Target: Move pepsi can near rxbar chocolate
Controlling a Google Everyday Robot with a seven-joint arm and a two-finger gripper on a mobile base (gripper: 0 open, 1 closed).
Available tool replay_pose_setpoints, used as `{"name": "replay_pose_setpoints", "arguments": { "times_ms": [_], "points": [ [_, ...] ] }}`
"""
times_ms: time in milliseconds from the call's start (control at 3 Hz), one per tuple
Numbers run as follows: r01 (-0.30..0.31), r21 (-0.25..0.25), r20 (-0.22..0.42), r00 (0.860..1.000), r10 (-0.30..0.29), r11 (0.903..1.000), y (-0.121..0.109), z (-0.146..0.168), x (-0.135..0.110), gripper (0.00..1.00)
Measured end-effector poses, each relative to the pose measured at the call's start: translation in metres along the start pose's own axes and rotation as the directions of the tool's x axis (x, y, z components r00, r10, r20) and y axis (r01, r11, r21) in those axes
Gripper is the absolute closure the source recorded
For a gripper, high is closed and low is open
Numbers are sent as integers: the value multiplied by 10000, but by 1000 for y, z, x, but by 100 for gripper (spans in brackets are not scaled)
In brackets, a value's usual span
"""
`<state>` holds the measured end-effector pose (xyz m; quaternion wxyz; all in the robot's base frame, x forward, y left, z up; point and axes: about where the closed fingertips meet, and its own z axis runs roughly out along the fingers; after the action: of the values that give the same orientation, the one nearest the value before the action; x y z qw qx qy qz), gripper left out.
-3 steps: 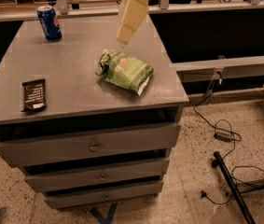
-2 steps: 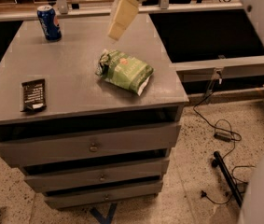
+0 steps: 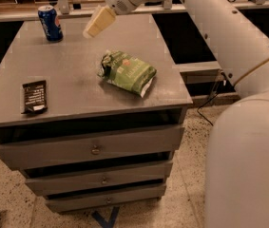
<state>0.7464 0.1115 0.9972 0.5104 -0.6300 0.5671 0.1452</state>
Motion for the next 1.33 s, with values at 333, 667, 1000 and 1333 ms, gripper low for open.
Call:
{"name": "replay_pose_setpoints", "arguments": {
  "times_ms": [333,667,1000,1333],
  "points": [
    [-735,1024,-30,9972,742,9920,-17,20,8,0],
    [-837,1204,97,9965,831,9892,-21,23,6,0],
    [-1505,1316,683,9874,1425,9798,-21,28,9,0],
    [-2701,1862,1706,9557,2397,9447,-38,46,17,0]
  ]
}}
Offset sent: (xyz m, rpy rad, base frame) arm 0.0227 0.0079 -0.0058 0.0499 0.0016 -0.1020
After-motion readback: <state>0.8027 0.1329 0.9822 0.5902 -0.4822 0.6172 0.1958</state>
